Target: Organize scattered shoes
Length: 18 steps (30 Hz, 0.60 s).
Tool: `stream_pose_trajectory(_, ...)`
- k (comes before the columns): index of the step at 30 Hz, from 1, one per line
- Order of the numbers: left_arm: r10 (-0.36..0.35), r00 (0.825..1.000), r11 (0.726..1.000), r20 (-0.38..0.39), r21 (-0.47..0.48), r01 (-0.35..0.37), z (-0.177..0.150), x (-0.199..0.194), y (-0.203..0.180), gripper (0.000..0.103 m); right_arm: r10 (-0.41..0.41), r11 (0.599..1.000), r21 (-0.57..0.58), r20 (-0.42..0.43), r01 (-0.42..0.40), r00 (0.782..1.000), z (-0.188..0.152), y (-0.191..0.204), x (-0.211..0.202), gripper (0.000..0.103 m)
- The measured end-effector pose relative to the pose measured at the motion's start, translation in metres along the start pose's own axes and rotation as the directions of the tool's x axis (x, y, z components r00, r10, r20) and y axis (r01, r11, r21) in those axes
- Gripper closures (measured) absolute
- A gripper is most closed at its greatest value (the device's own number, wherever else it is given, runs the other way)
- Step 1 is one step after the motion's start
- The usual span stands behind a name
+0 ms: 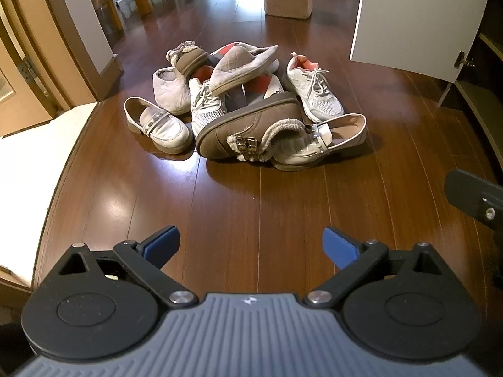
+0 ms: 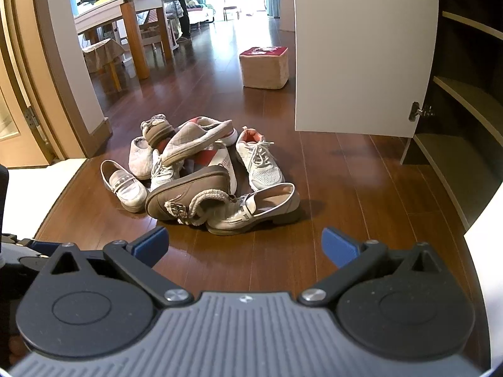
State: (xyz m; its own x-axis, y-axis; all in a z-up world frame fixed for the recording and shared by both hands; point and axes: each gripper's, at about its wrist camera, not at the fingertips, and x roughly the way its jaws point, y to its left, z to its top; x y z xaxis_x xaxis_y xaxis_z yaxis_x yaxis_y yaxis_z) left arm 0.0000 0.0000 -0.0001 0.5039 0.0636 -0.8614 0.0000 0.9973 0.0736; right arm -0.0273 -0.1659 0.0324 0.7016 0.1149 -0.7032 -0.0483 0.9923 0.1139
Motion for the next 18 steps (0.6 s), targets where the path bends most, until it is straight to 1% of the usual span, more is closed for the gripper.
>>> stream_pose_trajectory(10,0.0,1.0,1.0,-0.011,-0.006,-0.001,0.0003,0.0012,-0.001,0.004,-0.013,1.0,-0.001,-0.013,0.013,1.0,0.003,0.0007,0.0034,0.0)
stream_pose_trajectory(18,0.012,1.0,1.0,-0.003,-0.011,-0.012,-0.0018,0.0001,-0.0013,0.004,-0.058,0.998,-0.016,-0.022,0.058,0.998,-0.0025,0.0059,0.006,0.0)
